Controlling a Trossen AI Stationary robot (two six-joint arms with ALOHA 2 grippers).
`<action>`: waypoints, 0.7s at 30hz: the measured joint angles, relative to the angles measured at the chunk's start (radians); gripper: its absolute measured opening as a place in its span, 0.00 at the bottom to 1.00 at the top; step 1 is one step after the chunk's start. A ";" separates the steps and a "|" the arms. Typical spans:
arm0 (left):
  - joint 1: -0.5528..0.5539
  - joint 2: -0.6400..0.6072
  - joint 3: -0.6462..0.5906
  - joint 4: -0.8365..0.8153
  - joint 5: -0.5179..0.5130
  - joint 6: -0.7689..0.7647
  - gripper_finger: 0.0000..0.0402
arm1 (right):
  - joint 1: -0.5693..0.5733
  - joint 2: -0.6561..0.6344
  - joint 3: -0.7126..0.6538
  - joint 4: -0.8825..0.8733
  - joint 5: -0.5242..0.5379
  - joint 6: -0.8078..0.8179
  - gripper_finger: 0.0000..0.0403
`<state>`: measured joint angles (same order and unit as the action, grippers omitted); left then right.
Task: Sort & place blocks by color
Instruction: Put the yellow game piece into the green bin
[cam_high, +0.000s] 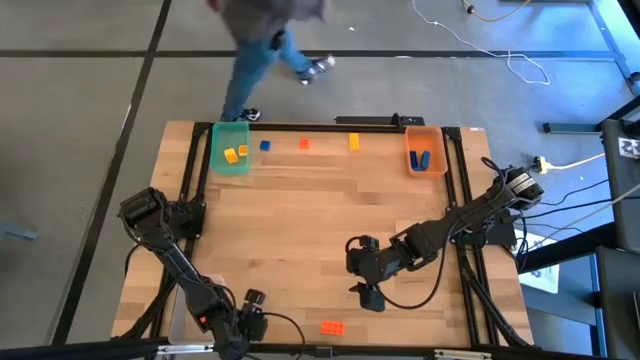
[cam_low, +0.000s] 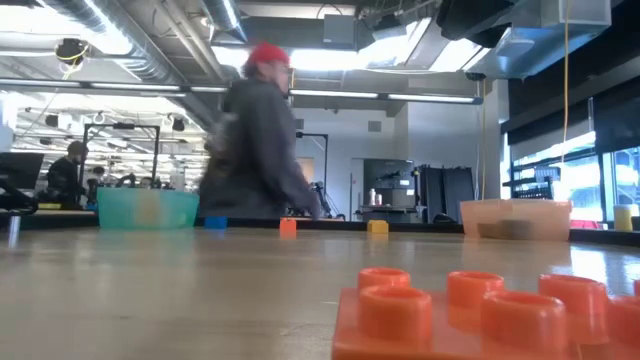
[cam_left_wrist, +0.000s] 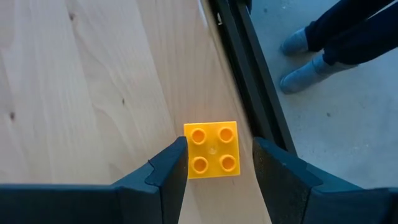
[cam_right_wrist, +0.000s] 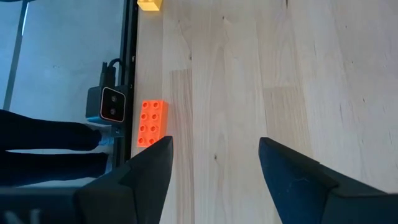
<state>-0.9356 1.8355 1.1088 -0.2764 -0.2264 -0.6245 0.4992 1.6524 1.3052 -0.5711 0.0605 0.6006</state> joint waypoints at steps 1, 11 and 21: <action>0.000 0.000 0.000 0.000 0.000 -0.001 0.42 | 0.000 0.000 0.000 0.000 0.000 0.000 0.59; 0.000 0.036 0.000 -0.001 0.004 -0.002 0.42 | 0.000 0.000 0.000 0.000 0.001 -0.002 0.59; 0.000 0.083 0.002 -0.004 -0.058 -0.030 0.42 | 0.000 0.000 0.000 -0.003 0.001 -0.005 0.59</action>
<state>-0.9359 1.9188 1.1106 -0.2806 -0.2842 -0.6542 0.4992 1.6524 1.3052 -0.5739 0.0612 0.5953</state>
